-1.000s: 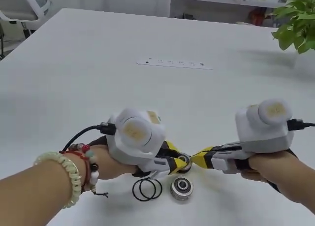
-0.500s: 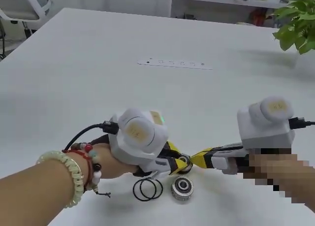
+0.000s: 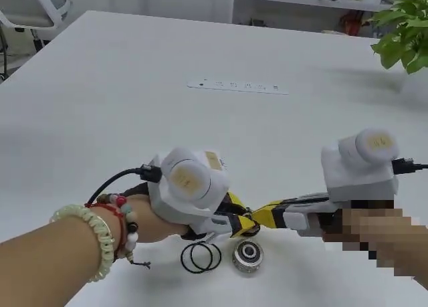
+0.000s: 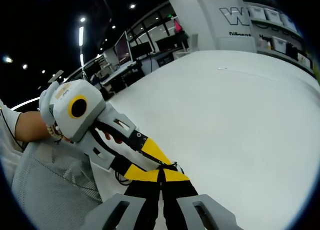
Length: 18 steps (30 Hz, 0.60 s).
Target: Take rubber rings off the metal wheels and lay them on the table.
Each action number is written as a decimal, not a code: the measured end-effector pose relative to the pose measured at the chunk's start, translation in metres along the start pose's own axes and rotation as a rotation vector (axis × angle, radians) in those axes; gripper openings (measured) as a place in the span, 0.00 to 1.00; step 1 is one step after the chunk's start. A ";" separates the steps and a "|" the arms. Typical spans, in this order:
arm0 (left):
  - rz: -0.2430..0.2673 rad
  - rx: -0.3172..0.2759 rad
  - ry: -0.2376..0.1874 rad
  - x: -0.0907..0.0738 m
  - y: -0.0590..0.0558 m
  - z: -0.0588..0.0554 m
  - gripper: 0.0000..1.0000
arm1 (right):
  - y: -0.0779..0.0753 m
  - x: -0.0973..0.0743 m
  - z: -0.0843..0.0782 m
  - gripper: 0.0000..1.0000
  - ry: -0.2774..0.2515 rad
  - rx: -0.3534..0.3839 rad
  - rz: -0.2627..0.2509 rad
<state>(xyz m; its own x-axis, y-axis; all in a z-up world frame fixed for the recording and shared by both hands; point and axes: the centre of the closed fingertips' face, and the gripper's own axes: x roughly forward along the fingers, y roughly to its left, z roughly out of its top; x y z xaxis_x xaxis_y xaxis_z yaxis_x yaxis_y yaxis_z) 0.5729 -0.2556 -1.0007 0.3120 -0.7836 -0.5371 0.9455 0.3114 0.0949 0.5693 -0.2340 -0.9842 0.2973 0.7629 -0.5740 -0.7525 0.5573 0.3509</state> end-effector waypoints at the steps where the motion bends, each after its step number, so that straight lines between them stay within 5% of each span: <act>1: 0.004 -0.002 -0.001 0.000 0.001 0.000 0.14 | -0.008 0.000 -0.007 0.00 0.050 -0.073 -0.040; 11: 0.013 -0.030 0.000 0.000 0.001 0.000 0.14 | -0.018 -0.005 -0.013 0.00 0.048 -0.015 -0.080; 18: 0.008 0.014 0.016 -0.008 0.002 0.006 0.14 | -0.020 -0.005 -0.011 0.00 0.039 -0.010 -0.080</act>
<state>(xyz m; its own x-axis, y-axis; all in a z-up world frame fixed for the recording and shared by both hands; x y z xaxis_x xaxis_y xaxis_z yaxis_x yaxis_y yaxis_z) 0.5730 -0.2518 -0.9911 0.3181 -0.7725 -0.5495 0.9443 0.3100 0.1108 0.5768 -0.2525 -0.9964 0.3332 0.7027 -0.6286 -0.7332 0.6123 0.2957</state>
